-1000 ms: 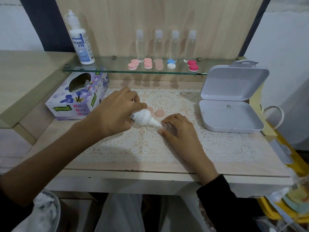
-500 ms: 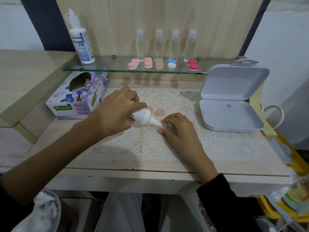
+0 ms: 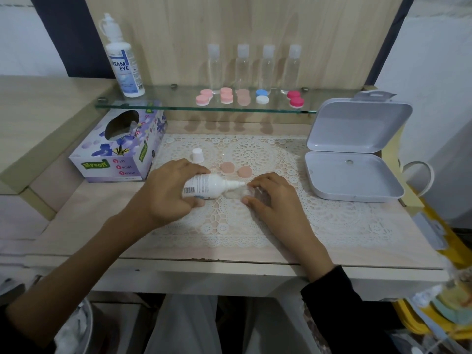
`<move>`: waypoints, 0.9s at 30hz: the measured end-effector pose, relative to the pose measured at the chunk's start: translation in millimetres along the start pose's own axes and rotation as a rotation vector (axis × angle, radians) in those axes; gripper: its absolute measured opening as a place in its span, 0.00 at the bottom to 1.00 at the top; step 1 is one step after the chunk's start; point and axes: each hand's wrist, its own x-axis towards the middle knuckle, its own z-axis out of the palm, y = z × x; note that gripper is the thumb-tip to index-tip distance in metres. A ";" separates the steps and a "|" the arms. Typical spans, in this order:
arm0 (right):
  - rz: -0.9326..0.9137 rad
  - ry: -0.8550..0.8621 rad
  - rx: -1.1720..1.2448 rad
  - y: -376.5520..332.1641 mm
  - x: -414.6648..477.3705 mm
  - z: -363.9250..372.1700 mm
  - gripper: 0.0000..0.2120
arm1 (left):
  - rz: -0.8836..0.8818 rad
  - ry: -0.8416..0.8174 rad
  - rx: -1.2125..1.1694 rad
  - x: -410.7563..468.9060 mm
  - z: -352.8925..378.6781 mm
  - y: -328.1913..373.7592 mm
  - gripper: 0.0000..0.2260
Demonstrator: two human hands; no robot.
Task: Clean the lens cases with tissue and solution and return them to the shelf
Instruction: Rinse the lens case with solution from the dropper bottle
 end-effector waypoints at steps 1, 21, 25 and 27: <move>0.001 -0.001 0.000 0.2 -0.1 0.1 0.12 | -0.031 0.020 -0.026 -2.2 2.0 -0.9 0.26; 0.000 -0.009 0.019 1.2 -0.4 -0.7 0.11 | -0.442 0.321 -0.838 -8.4 18.4 -8.7 0.21; 0.004 -0.012 0.031 0.4 -0.6 -0.9 0.11 | -0.429 0.326 -0.844 -12.3 19.9 -8.1 0.26; 0.010 -0.016 0.038 -0.1 -0.7 -0.9 0.11 | -0.427 0.398 -0.785 -17.8 20.3 -3.5 0.29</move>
